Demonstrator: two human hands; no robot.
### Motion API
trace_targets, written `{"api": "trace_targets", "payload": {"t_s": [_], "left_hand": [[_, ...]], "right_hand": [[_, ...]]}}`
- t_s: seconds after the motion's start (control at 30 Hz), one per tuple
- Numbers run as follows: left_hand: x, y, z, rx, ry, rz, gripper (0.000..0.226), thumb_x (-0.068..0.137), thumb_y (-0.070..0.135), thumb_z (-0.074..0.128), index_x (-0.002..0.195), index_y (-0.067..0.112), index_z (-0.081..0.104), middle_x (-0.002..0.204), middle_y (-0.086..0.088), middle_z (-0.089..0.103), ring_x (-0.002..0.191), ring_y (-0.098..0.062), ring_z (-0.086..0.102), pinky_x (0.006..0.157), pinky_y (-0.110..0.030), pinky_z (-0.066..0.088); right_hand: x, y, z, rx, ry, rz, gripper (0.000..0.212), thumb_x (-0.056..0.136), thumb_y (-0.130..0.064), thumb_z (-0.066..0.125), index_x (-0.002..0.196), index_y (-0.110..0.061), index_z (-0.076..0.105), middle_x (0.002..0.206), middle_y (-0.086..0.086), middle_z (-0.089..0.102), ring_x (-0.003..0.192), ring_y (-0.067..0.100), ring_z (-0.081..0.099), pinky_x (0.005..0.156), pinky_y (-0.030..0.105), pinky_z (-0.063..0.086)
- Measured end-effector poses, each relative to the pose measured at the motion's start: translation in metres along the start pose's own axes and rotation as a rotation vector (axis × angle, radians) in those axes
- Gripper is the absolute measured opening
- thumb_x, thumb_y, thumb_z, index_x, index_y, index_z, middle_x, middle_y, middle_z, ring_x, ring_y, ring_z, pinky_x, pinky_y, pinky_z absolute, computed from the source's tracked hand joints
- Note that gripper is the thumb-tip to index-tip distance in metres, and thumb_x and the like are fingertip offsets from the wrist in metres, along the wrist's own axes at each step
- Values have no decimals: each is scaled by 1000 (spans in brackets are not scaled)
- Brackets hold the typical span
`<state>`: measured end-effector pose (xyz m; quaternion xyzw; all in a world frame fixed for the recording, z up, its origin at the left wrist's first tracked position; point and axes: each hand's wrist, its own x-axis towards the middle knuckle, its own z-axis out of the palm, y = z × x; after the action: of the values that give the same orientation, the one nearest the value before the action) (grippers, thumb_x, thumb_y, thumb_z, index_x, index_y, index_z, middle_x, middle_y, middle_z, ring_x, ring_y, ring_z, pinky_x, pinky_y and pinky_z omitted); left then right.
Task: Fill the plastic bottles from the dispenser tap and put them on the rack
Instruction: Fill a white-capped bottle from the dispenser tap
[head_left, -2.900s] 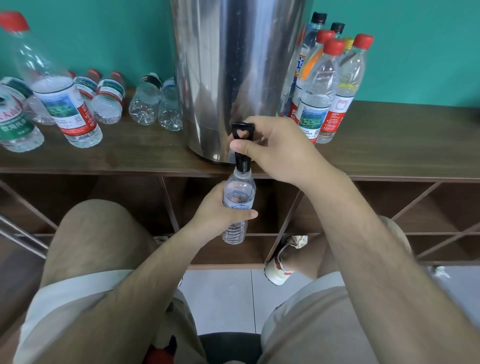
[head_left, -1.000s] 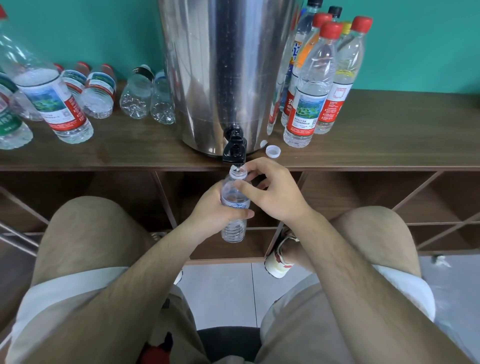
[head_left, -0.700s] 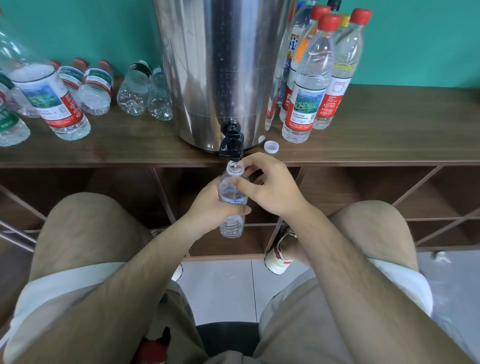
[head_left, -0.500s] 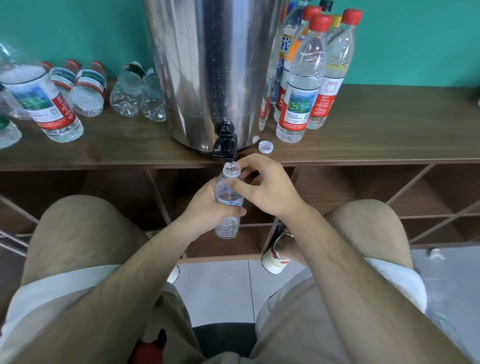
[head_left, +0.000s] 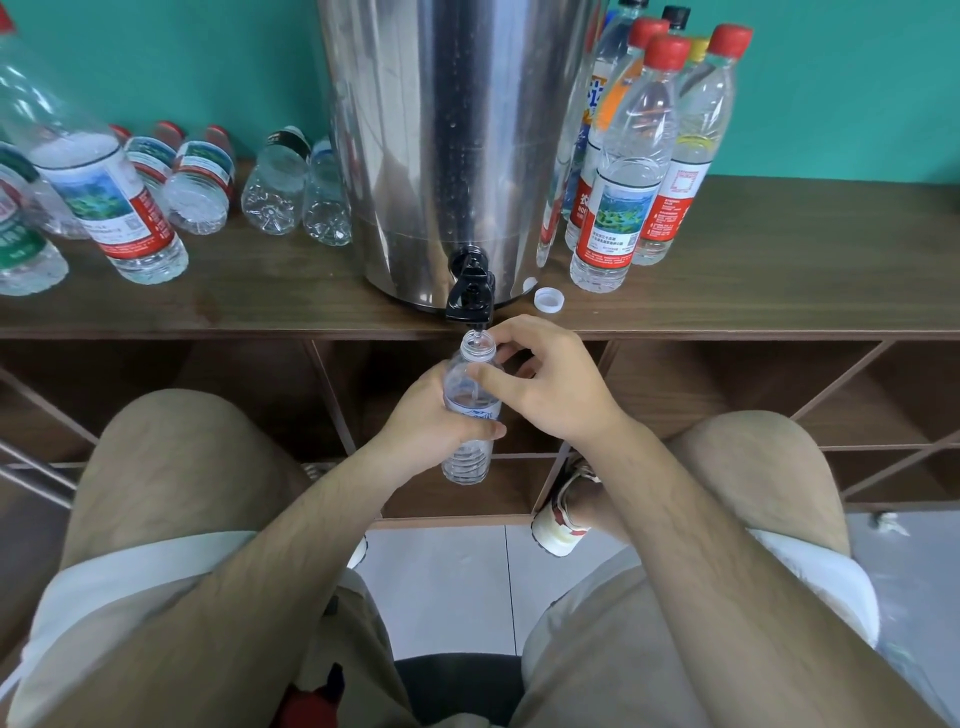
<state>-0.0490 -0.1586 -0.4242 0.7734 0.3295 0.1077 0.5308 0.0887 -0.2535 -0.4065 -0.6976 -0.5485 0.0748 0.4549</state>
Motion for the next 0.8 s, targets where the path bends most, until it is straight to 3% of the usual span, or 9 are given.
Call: {"api": "trace_targets", "payload": {"t_s": [0.13, 0.4, 0.8], "left_hand": [[1, -3, 0, 27, 2, 27, 73, 73, 17, 93, 136, 26, 57, 121, 10, 69, 112, -12, 66, 105, -48, 54], [1, -1, -1, 62, 2, 40, 75, 75, 16, 91, 140, 23, 55, 128, 4, 68, 118, -16, 65, 106, -46, 53], [3, -2, 0, 73, 7, 10, 76, 73, 17, 92, 140, 24, 56, 127, 3, 68, 117, -17, 65, 105, -47, 54]], "right_hand": [[-2, 1, 1, 5, -6, -27, 22, 87, -20, 83, 108, -17, 78, 98, -8, 72, 91, 11, 67, 72, 12, 46], [0, 4, -1, -16, -12, -28, 23, 88, -22, 83, 110, -19, 79, 100, -9, 74, 91, 9, 68, 71, 10, 46], [3, 5, -2, -31, -37, -7, 23, 88, -27, 81, 110, -19, 79, 102, -10, 74, 93, 10, 69, 75, 21, 54]]}}
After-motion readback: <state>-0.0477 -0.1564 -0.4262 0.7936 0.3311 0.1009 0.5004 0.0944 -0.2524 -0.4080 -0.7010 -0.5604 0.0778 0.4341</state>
